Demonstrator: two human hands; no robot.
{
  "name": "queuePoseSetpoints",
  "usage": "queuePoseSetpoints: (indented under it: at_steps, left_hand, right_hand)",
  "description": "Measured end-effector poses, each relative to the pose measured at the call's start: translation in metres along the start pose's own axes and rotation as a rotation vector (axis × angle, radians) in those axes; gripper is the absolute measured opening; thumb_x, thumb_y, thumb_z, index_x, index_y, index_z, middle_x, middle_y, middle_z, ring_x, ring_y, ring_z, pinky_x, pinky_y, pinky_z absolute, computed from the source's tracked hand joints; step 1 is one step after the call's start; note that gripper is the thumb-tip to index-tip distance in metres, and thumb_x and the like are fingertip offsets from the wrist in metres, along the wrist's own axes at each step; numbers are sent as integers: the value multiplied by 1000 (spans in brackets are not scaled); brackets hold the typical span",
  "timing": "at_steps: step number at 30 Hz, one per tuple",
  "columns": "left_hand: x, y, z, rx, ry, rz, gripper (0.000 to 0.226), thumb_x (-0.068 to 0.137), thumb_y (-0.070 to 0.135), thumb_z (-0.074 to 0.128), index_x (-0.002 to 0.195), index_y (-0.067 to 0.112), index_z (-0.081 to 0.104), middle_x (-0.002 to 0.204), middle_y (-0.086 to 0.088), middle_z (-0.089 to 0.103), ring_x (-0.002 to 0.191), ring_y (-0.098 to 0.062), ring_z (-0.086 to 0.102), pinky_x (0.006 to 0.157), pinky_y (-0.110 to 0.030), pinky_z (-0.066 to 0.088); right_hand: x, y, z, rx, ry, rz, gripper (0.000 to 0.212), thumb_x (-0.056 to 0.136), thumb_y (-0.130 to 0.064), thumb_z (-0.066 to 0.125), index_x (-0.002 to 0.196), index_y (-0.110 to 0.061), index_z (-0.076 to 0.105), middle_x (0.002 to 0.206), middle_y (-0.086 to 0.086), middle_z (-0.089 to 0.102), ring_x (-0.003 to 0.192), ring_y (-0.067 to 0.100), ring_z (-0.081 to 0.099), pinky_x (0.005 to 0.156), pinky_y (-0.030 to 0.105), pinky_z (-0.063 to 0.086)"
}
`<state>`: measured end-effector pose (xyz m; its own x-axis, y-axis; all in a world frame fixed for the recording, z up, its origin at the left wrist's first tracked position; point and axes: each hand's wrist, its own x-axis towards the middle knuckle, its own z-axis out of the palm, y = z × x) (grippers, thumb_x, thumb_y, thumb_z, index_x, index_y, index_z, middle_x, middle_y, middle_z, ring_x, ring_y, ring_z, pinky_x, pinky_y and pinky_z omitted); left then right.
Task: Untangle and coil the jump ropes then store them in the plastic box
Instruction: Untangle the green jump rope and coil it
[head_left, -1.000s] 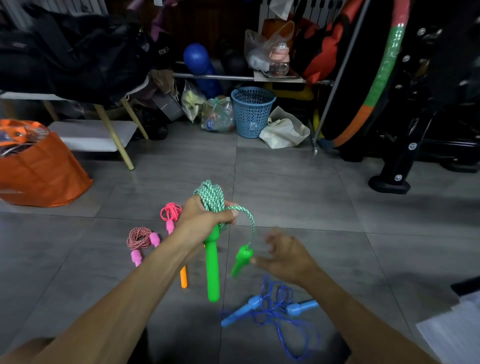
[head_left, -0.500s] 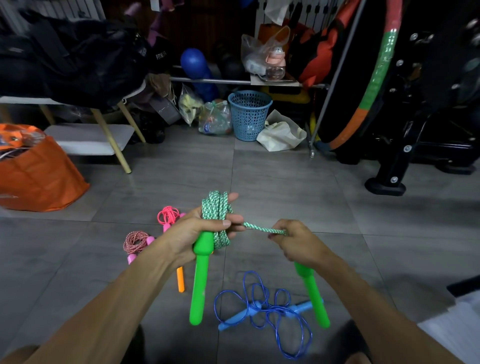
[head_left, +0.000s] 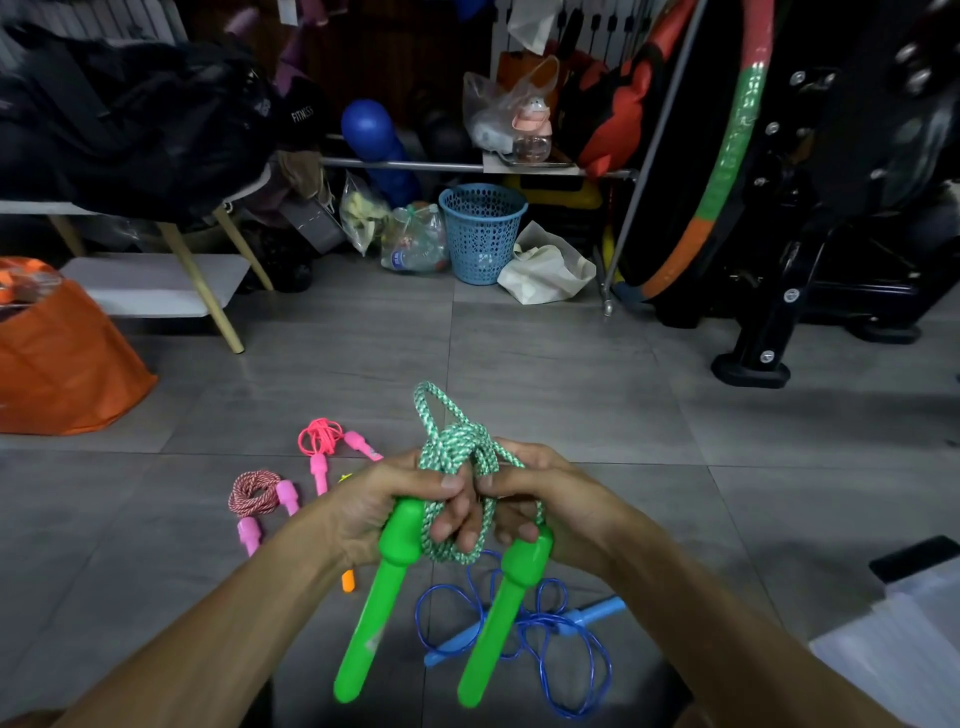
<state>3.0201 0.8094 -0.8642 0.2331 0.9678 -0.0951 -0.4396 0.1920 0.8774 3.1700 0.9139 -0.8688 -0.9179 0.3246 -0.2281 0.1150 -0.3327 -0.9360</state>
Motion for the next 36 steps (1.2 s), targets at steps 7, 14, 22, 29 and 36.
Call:
queuePoseSetpoints:
  at_steps: [7, 14, 22, 29, 36]
  left_hand:
    - [0, 2, 4, 69, 92, 18, 26, 62, 29, 81, 67, 6, 70, 71, -13, 69, 82, -26, 68, 78, -29, 53]
    - [6, -10, 9, 63, 277, -19, 7, 58, 8, 64, 63, 4, 62, 54, -14, 58, 63, -29, 66, 65, -29, 53]
    - [2, -8, 6, 112, 66, -111, 6, 63, 3, 61, 62, 7, 65, 59, -14, 63, 70, -28, 68, 71, -32, 55]
    - [12, -24, -6, 458, 502, -124, 31, 51, 14, 78, 81, 7, 75, 86, -15, 74, 84, -26, 69, 83, -36, 53]
    - [17, -34, 4, 953, 477, -203, 10, 74, 17, 67, 66, 19, 61, 53, 12, 55, 52, -7, 50, 52, -23, 36]
  right_hand:
    - [-2, -6, -5, -107, 139, -61, 8, 79, -10, 63, 85, -10, 68, 68, 15, 57, 41, 13, 37, 39, 20, 29]
    - [-11, -16, -2, -342, 218, -51, 14, 82, 5, 62, 90, -5, 66, 50, -3, 57, 38, 6, 47, 38, 15, 33]
    - [-8, -4, -4, -406, 165, 20, 22, 76, 1, 63, 96, -7, 68, 74, 19, 64, 56, 20, 45, 40, 20, 26]
    - [-12, -7, -13, -553, 267, 59, 9, 78, 1, 62, 75, -6, 68, 56, 3, 45, 44, 9, 38, 43, 21, 31]
    - [-5, -2, -11, -896, 225, 125, 12, 72, -5, 65, 72, 7, 61, 56, 4, 45, 46, 9, 38, 48, 24, 31]
